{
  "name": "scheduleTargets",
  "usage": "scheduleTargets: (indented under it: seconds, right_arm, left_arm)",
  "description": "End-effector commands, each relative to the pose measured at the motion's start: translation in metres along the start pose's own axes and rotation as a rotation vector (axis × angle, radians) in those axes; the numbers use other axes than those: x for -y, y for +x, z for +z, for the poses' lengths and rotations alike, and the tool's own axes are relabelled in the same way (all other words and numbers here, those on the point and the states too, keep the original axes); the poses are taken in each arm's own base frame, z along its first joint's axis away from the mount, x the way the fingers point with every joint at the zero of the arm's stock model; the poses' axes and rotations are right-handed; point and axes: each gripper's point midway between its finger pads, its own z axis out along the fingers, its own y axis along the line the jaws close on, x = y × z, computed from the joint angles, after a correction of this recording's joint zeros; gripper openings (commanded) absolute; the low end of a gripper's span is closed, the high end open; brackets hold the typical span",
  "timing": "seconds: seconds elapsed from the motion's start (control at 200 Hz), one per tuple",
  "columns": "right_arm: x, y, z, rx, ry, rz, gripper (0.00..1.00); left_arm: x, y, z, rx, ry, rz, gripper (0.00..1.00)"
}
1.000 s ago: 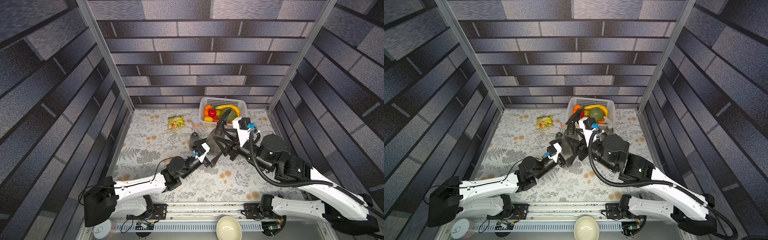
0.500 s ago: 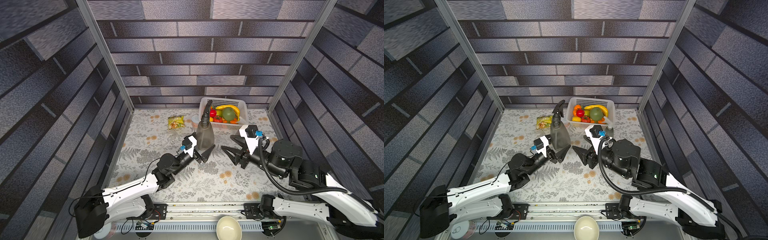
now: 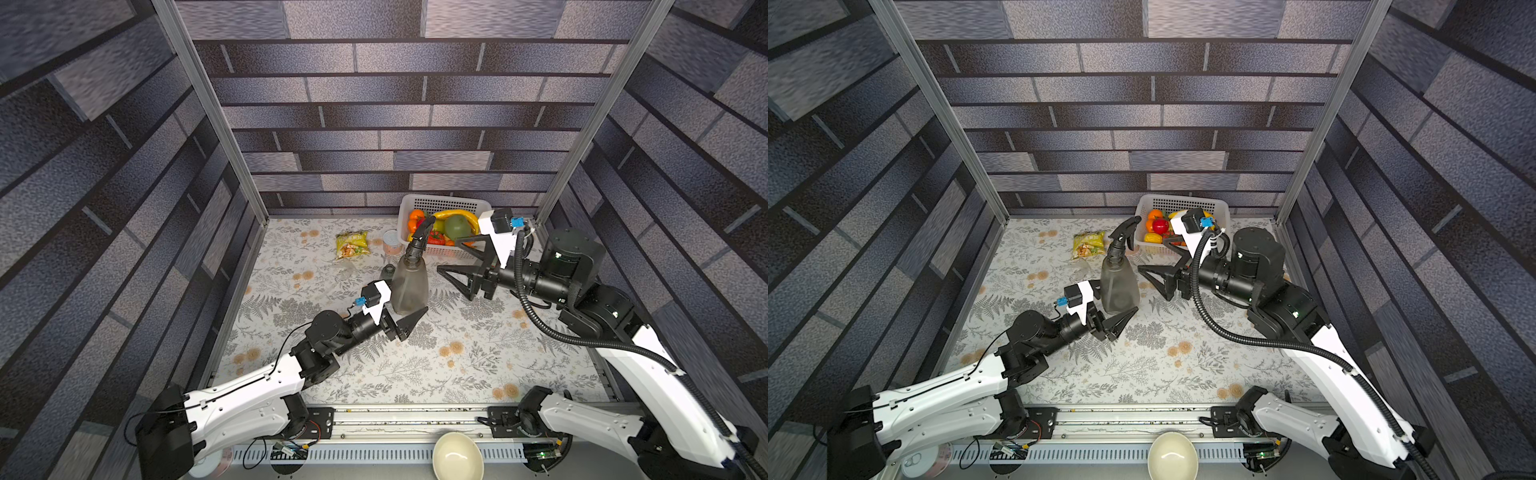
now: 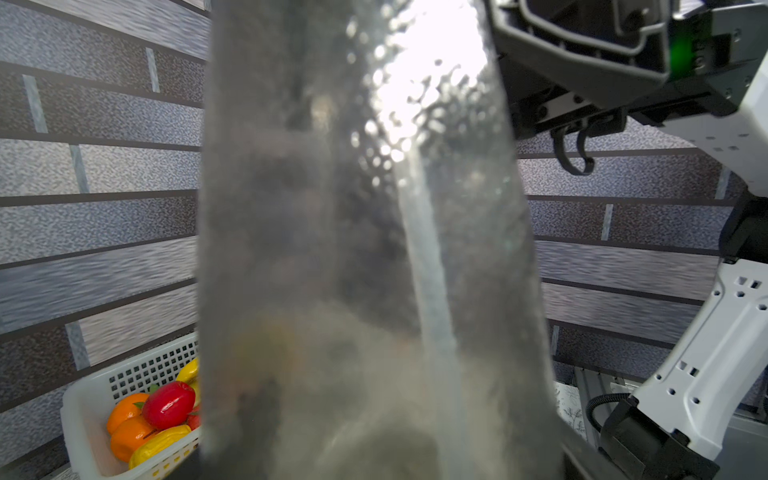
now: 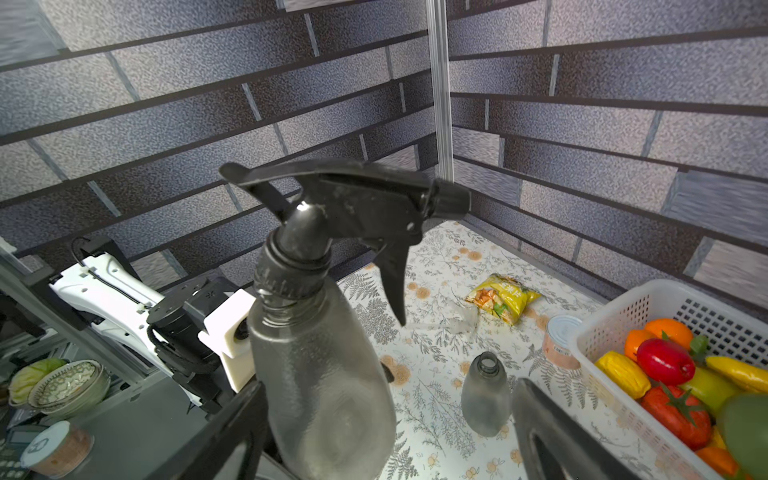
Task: Attach spray nozzles to spray bottles
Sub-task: Screw the spray nozzle on the spray bottle.
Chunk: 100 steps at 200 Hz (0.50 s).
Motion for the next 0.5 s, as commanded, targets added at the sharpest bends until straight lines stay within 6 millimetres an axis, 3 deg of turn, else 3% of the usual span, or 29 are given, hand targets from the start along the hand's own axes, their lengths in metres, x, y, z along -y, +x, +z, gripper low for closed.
scheduleTargets:
  seconds: [0.0, 0.165, 0.381, 0.496]
  right_arm:
    - [-0.027, -0.030, -0.001, 0.096, -0.275, 0.049, 0.94]
    - [-0.031, -0.042, 0.014, 0.107, -0.435, 0.116, 0.93]
    - [-0.021, -0.037, 0.028, 0.099, -0.437, 0.165, 0.86]
    - [-0.026, -0.038, 0.025, 0.094, -0.460, 0.182, 0.74]
  left_arm:
    - [0.010, -0.009, -0.003, 0.004, 0.061, -0.033, 0.69]
    - [0.013, -0.011, -0.001, 0.009, 0.078, -0.047, 0.69]
    - [0.012, -0.011, 0.003, 0.013, 0.083, -0.052, 0.69]
    - [0.010, -0.010, 0.005, 0.011, 0.076, -0.052, 0.69]
